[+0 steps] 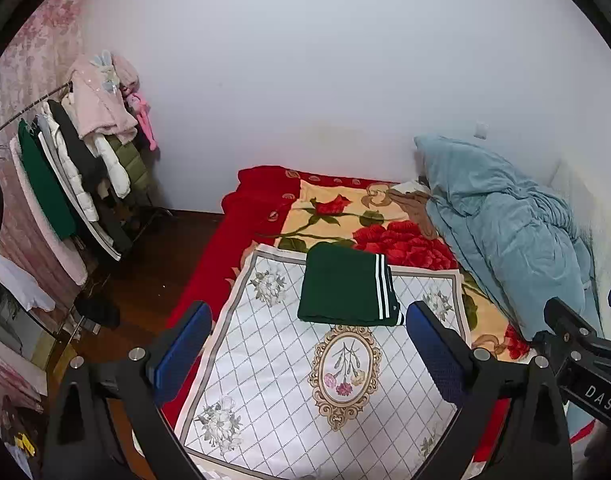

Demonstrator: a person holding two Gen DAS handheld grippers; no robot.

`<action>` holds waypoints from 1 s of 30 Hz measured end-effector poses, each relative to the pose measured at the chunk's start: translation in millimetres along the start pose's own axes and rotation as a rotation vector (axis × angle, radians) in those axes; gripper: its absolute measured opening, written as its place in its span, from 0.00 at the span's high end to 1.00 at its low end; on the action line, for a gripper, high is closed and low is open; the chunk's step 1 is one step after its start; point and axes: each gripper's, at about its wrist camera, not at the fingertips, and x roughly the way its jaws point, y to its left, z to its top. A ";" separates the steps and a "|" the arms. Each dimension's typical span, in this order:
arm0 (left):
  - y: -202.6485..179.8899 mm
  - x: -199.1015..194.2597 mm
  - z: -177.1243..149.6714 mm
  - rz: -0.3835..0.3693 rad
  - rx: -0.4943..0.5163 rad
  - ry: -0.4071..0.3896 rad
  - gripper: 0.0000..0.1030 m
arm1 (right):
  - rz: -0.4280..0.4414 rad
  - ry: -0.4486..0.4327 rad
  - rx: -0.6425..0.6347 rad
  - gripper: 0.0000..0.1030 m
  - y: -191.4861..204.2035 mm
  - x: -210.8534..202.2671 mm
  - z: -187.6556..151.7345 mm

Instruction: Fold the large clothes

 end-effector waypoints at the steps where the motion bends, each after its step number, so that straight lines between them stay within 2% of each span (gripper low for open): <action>1: 0.7 -2.2 -0.8 -0.001 -0.002 -0.002 0.04 | 0.002 -0.001 0.001 0.00 0.2 -2.5 -1.2; 30: 5.1 -20.7 -9.7 0.019 0.014 -0.003 0.04 | 0.020 -0.020 -0.027 0.00 3.3 -26.0 -8.0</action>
